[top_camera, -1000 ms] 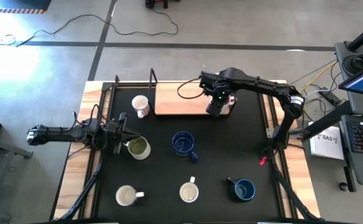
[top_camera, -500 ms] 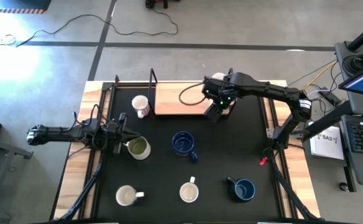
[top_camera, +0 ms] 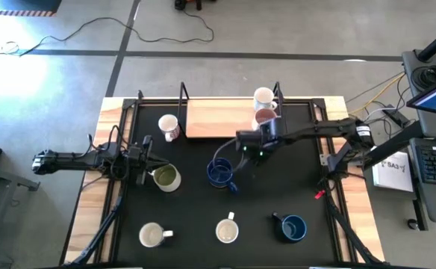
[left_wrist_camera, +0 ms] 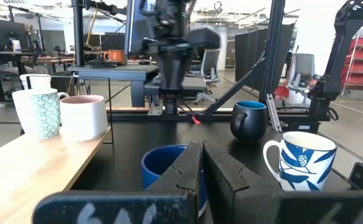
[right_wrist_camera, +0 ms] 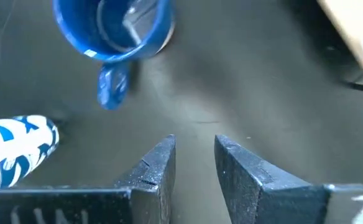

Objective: Place coffee mugs
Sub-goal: Put the dark blue mug on the shelf

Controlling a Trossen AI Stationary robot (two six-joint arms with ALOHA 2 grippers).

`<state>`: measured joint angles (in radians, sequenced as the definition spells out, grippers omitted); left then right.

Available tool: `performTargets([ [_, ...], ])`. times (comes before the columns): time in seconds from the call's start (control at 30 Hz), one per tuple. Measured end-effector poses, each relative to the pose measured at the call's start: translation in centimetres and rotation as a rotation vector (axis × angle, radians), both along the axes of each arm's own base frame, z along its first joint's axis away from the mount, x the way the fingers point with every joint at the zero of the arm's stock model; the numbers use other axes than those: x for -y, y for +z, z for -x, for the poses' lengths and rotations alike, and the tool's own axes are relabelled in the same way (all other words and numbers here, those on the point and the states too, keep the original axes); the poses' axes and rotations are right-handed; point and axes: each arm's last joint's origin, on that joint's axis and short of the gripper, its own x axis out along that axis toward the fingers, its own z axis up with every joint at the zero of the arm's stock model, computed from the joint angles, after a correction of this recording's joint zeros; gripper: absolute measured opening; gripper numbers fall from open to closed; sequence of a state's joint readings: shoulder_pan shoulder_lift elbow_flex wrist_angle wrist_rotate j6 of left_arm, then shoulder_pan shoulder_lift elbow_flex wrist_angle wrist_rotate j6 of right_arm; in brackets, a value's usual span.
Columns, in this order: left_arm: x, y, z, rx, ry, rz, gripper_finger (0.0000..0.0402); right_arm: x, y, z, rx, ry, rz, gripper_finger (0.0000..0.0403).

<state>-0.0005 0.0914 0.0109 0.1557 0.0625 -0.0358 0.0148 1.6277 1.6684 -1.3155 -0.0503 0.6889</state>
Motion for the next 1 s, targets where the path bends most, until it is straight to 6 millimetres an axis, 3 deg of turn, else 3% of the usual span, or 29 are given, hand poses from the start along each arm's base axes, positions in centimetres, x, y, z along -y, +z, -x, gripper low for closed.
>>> performTargets([
  [0.1, 0.0, 0.0, 0.0, 0.000, 0.000, 0.000, 0.0000, -1.6, -0.5, -0.8, 0.028, 0.007, 0.018, 0.0100],
  [0.37, 0.0, 0.0, 0.0, 0.000, 0.000, 0.000, 0.0000, -3.8, -3.0, -3.6, 0.087, -0.208, 0.044, 0.0100],
  [0.83, 0.0, 0.0, 0.0, 0.000, 0.000, 0.000, 0.0000, -8.2, -6.9, -5.8, 0.066, -0.136, 0.023, 0.0100],
  [1.0, 0.0, 0.0, 0.0, 0.000, 0.000, 0.000, 0.0000, -8.9, -7.9, -5.9, 0.041, -0.114, 0.046, 0.0100],
])
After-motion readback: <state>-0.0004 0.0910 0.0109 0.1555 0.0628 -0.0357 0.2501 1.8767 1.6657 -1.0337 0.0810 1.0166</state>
